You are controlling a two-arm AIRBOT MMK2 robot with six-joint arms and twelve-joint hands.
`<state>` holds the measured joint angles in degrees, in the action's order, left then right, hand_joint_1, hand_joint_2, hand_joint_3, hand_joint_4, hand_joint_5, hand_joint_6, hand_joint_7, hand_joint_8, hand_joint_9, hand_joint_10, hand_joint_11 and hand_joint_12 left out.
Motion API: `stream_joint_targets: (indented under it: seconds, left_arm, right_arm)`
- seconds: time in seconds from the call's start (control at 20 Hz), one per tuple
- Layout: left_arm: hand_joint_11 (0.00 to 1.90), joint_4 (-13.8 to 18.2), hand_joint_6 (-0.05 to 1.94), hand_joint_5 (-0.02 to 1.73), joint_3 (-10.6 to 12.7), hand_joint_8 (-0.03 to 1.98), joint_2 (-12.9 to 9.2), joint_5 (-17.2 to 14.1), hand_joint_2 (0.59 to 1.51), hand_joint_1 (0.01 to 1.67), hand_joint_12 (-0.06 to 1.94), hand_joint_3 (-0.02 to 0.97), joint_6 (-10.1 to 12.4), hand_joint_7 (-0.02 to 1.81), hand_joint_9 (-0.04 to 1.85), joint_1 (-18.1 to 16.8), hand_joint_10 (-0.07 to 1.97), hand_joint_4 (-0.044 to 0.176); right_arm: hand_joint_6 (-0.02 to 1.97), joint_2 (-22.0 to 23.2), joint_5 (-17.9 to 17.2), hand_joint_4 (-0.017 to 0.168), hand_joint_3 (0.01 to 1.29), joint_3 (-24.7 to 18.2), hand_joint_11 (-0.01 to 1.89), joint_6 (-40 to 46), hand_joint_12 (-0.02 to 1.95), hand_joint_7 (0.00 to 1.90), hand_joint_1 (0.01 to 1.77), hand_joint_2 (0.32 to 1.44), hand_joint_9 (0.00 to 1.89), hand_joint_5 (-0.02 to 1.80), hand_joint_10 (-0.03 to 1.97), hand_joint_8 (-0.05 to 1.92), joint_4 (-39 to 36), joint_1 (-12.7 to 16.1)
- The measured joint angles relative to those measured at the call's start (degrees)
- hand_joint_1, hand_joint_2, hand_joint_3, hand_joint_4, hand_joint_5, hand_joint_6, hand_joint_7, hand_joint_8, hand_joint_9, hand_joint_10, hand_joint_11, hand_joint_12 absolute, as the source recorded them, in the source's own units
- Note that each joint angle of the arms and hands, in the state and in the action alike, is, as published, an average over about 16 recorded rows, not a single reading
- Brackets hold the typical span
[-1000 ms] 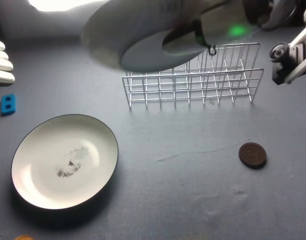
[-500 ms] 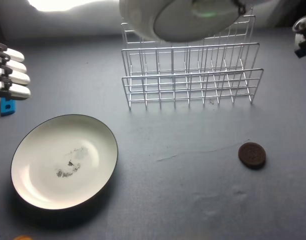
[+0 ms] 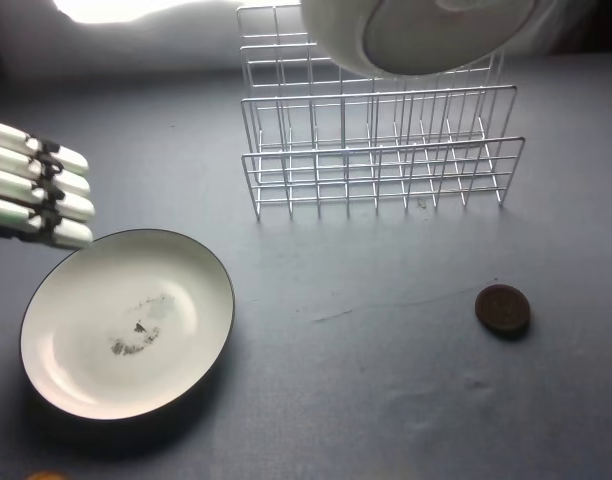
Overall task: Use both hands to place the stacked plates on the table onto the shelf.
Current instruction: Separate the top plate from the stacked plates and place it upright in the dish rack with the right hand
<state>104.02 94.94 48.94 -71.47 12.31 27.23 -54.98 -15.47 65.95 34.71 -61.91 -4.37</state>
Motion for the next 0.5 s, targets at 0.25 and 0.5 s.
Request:
stream_joint_targets:
  seconds: [0.25, 0.5]
  left_arm:
    - [0.02, -1.83, 0.01, 0.02, -0.58, -0.01, 1.24, 1.66, 1.085, 0.02, -0.01, 0.016, -2.30, 0.02, 0.02, 4.51, 0.02, 0.001]
    - [0.01, -3.97, 0.01, 0.02, -0.18, -0.01, 2.36, 3.65, 1.076, 0.02, -0.01, 0.016, -3.94, 0.02, 0.02, 8.84, 0.02, 0.000]
  right_arm:
    - [0.78, -1.36, -1.69, -0.004, 0.01, 3.36, 0.55, 9.68, 1.54, 0.95, 1.24, 1.00, 0.81, 0.97, 1.18, 1.27, -8.09, -0.56]
    - [0.77, -3.13, -2.35, -0.004, 0.01, 6.50, 0.54, 13.08, 1.54, 0.94, 1.24, 1.00, 0.80, 0.98, 1.18, 1.28, -10.20, -1.44]
